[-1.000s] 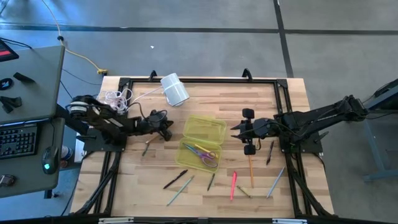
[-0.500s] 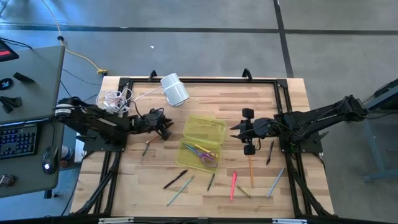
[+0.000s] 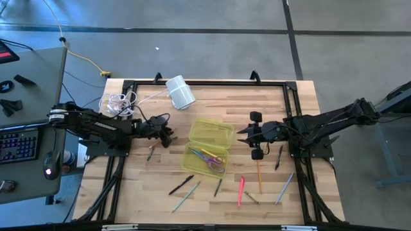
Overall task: Pick & place school supplies into a supply box
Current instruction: Put the top orange pencil into the supply box
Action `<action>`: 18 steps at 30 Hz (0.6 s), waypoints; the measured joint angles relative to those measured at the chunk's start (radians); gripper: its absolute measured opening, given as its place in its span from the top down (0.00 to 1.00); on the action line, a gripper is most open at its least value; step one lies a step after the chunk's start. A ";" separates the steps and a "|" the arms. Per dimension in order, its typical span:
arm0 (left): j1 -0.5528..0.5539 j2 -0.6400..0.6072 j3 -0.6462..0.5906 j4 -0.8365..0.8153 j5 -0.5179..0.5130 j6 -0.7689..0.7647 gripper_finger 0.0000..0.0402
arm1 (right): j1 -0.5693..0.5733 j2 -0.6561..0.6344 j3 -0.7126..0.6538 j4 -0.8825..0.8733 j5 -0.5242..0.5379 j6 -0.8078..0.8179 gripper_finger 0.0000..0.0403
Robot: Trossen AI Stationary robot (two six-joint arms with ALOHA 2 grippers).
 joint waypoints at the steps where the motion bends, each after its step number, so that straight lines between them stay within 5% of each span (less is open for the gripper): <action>1: 0.000 0.000 0.000 -0.003 -0.005 0.000 0.68 | 0.000 0.000 0.000 0.002 0.000 0.000 0.72; 9: -0.002 0.077 0.006 -0.034 -0.051 -0.008 0.68 | 0.000 0.000 0.000 0.002 0.000 0.000 0.72; 18: -0.002 0.254 0.006 0.173 -0.132 0.009 0.68 | 0.000 0.000 0.000 0.002 -0.001 -0.005 0.72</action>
